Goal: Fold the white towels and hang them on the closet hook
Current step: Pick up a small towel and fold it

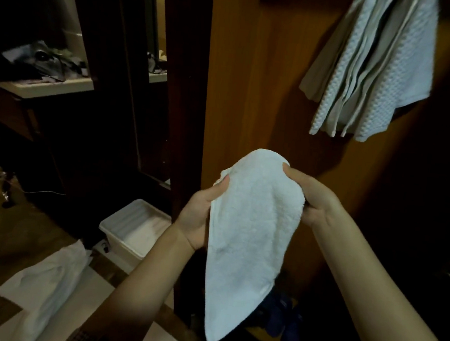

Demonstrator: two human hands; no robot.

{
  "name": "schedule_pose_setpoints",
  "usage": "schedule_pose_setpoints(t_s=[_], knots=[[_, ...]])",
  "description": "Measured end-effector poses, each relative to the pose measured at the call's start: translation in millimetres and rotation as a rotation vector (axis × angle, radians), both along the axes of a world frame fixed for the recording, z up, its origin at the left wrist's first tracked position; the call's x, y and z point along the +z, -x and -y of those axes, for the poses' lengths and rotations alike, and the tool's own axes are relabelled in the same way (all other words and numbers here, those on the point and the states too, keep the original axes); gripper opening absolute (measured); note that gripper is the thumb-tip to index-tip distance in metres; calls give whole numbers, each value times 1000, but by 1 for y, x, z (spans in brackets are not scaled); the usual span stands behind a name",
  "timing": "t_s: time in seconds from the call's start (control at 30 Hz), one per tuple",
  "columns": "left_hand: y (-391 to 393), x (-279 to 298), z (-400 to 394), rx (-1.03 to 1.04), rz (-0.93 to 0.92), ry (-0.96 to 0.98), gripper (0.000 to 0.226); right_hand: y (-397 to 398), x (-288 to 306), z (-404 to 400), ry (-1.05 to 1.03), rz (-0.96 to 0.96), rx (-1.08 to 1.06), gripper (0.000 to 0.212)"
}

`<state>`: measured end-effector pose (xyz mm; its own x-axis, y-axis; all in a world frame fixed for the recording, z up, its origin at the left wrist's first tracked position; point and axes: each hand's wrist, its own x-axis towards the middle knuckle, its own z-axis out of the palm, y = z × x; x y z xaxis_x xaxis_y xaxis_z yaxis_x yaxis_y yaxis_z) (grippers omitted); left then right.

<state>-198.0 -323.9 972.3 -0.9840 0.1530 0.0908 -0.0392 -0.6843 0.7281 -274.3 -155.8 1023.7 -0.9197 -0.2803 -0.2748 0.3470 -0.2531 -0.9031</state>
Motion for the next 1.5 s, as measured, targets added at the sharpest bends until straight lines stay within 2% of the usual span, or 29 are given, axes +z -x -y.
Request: schedule_pose_setpoints(t_s=[0.07, 0.1, 0.23, 0.37, 0.53, 0.67, 0.83, 1.03, 1.1, 1.13, 1.2, 1.33, 1.4, 1.5], knots=[[3, 5, 3, 73, 76, 72, 31, -2, -15, -7, -59, -67, 25, 22], [4, 7, 5, 118, 107, 83, 32, -6, -25, -9, -74, -103, 51, 24], [8, 11, 22, 321, 232, 10, 34, -22, -89, -12, -101, -198, 236, 56], [12, 13, 44, 535, 336, -114, 32, -40, -136, -13, -134, -310, 368, 68], [14, 11, 69, 680, 408, -152, 28, -47, -150, -6, 13, -460, 296, 52], [12, 10, 78, 668, 432, -142, 29, -44, -135, 1, -9, -549, 261, 21], [7, 12, 82, 608, 410, -191, 31, -43, -108, 5, -31, -616, 337, 30], [4, 9, 96, 649, 294, -161, 29, -36, -84, -1, -368, -605, 482, 24], [2, 7, 99, 644, 253, -140, 27, -33, -83, -3, -455, -641, 467, 17], [1, 7, 102, 648, 238, -137, 28, -33, -84, -3, -450, -671, 419, 17], [-1, 5, 108, 659, 193, -137, 30, -35, -88, -2, -295, -672, 265, 22], [-4, 5, 109, 642, 175, -137, 31, -33, -102, 8, 30, -496, -38, 22], [-6, 8, 103, 613, 178, -129, 31, -30, -110, 8, 97, -402, -58, 21], [-9, 15, 100, 636, 195, -127, 31, -36, -117, 2, -18, -533, 47, 21]])
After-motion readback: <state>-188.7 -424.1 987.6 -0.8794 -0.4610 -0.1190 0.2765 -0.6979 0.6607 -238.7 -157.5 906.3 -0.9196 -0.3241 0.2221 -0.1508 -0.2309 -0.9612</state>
